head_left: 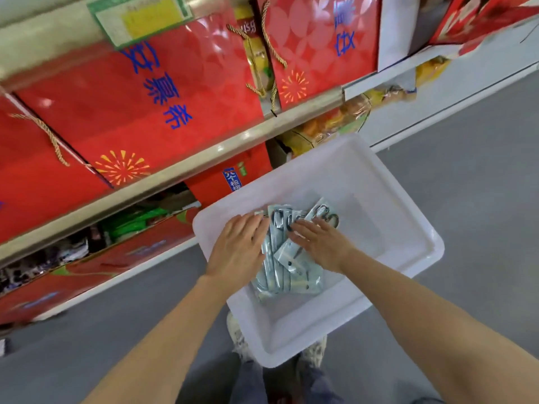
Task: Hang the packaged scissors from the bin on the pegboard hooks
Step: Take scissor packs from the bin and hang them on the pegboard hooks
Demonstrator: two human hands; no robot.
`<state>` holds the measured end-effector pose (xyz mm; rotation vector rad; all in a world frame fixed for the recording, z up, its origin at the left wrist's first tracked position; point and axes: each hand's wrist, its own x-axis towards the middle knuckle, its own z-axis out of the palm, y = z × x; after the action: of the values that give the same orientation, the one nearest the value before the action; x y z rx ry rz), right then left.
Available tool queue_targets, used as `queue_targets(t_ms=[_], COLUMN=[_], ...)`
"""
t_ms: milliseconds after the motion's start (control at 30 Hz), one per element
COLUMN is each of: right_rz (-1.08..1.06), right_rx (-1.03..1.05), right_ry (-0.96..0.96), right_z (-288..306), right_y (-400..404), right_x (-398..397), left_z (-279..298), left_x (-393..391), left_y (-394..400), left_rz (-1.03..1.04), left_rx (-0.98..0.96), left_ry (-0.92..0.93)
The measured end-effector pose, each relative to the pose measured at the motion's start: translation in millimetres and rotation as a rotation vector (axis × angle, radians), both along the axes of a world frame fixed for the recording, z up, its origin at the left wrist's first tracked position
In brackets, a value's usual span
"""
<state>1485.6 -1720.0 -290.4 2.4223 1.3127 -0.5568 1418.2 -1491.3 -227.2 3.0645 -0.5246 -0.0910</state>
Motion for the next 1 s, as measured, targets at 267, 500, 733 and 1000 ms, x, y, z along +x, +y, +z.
queue_targets(t_ms=[267, 500, 733, 1000], right_rz=[0.152, -0.025, -0.282, -0.621], right_rx=[0.109, 0.392, 0.636, 0.578], right_ry=[-0.080, -0.058, -0.091, 0.016], right_z=[-10.1, -3.9, 21.9, 51.3], right_y=[-16.4, -36.2, -63.5, -73.8], right_x=[14.6, 14.9, 43.9, 55.0], left_z=[-19.6, -29.4, -62.2, -75.1], left_x=[-0.2, 18.2, 32.0, 67.6], left_y=[-0.6, -10.4, -51.6, -135.0], left_rz=[-0.029, -0.190, -0.766, -1.024], left_rx=[0.068, 0.092, 0.131, 0.473], left_ry=[0.097, 0.111, 0.282, 0.262])
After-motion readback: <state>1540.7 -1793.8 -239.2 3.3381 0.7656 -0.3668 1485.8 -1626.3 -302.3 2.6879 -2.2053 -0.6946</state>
